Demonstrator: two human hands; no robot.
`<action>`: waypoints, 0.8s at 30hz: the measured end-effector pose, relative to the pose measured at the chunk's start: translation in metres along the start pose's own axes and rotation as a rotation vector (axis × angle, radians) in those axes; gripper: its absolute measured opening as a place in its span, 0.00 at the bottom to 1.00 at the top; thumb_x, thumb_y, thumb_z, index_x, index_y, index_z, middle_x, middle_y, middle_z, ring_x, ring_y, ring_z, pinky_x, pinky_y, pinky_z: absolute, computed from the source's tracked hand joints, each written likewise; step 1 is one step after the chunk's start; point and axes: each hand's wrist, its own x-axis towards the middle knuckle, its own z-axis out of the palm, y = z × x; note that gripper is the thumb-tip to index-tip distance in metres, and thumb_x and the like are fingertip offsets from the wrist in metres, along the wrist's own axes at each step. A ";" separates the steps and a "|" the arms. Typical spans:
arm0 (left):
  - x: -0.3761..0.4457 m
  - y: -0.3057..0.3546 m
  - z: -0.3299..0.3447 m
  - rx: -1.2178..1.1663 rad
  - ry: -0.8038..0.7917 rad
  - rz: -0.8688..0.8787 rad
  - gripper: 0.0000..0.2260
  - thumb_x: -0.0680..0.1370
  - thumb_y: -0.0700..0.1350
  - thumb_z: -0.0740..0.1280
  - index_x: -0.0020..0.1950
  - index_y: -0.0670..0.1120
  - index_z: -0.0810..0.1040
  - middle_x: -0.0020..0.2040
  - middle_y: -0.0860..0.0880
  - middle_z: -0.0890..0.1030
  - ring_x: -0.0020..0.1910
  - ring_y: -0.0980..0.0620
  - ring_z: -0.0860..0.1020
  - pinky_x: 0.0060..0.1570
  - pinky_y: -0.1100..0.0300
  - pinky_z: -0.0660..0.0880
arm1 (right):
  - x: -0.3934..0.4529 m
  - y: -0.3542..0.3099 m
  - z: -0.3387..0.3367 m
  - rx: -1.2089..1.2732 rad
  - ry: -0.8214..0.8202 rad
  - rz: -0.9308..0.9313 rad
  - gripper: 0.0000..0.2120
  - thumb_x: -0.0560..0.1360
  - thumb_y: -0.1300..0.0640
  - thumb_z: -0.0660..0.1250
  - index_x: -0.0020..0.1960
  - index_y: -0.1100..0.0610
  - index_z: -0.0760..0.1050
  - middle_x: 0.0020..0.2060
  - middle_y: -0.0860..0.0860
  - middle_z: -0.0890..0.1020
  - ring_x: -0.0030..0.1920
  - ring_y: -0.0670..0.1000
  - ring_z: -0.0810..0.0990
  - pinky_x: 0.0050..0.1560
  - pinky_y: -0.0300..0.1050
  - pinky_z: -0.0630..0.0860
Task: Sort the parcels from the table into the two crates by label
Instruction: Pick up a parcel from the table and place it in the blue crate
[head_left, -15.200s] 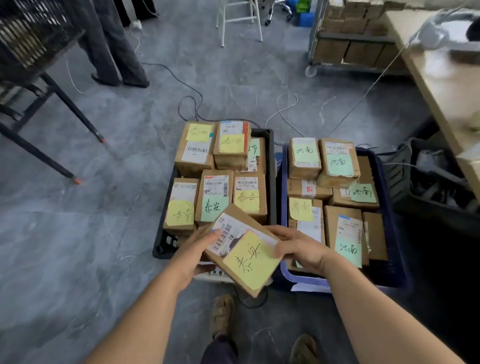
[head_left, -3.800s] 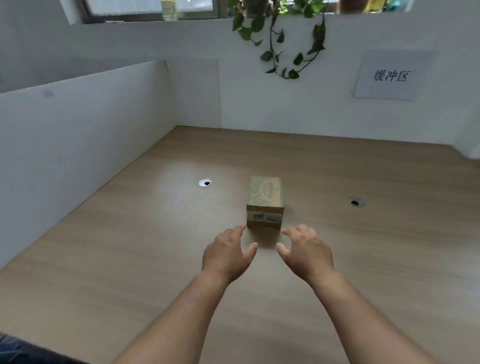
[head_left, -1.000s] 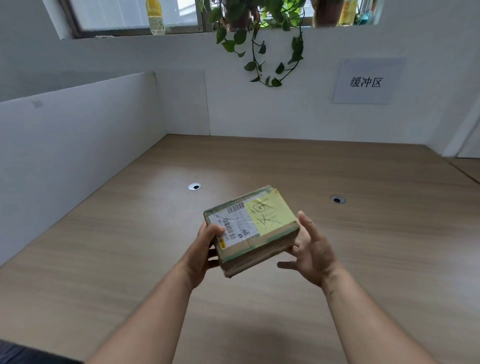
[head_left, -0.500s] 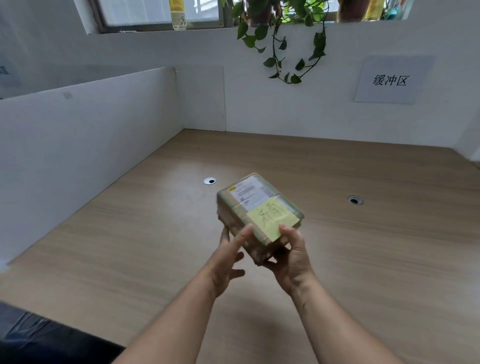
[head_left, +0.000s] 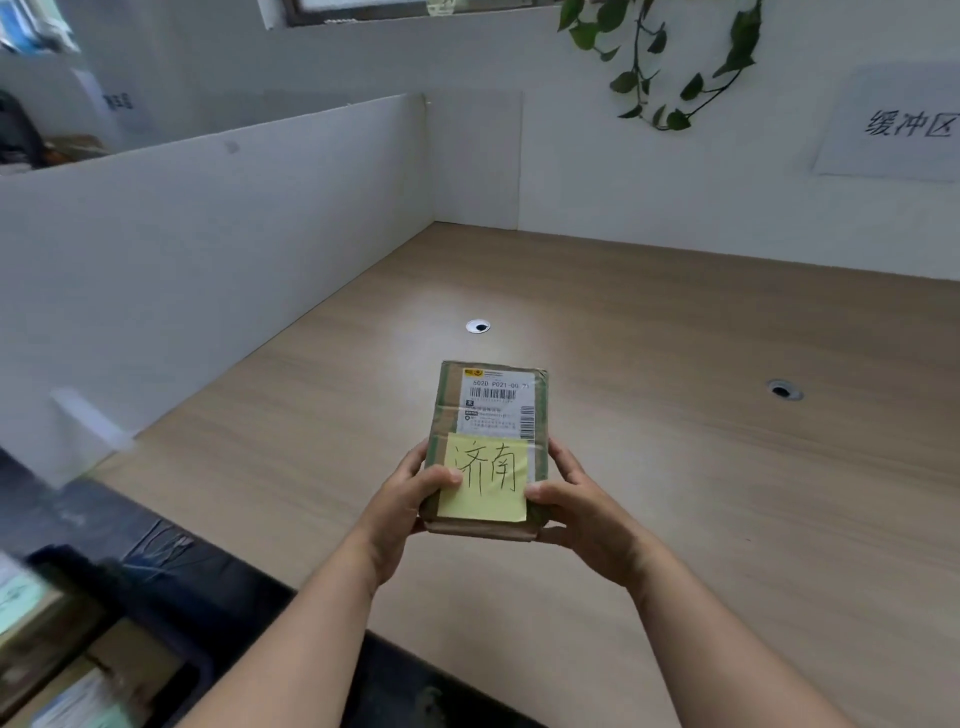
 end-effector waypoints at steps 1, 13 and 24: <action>-0.004 -0.003 -0.002 0.004 0.007 -0.002 0.35 0.58 0.56 0.70 0.65 0.54 0.73 0.54 0.50 0.83 0.50 0.51 0.82 0.43 0.57 0.77 | 0.000 0.002 0.003 -0.005 -0.011 0.006 0.48 0.58 0.49 0.73 0.74 0.36 0.59 0.55 0.49 0.84 0.51 0.50 0.83 0.56 0.55 0.79; -0.043 -0.031 -0.069 0.033 0.209 0.044 0.24 0.76 0.53 0.66 0.72 0.56 0.66 0.65 0.53 0.77 0.60 0.54 0.78 0.59 0.54 0.75 | 0.023 0.006 0.063 -0.030 -0.002 0.017 0.39 0.62 0.58 0.70 0.72 0.42 0.65 0.51 0.53 0.86 0.49 0.53 0.85 0.44 0.48 0.81; -0.170 -0.068 -0.219 0.206 0.589 -0.038 0.22 0.77 0.44 0.68 0.70 0.56 0.71 0.63 0.54 0.77 0.62 0.57 0.75 0.60 0.66 0.72 | 0.076 0.042 0.233 -0.164 -0.278 0.140 0.39 0.64 0.57 0.70 0.74 0.45 0.63 0.52 0.54 0.85 0.54 0.58 0.84 0.53 0.57 0.80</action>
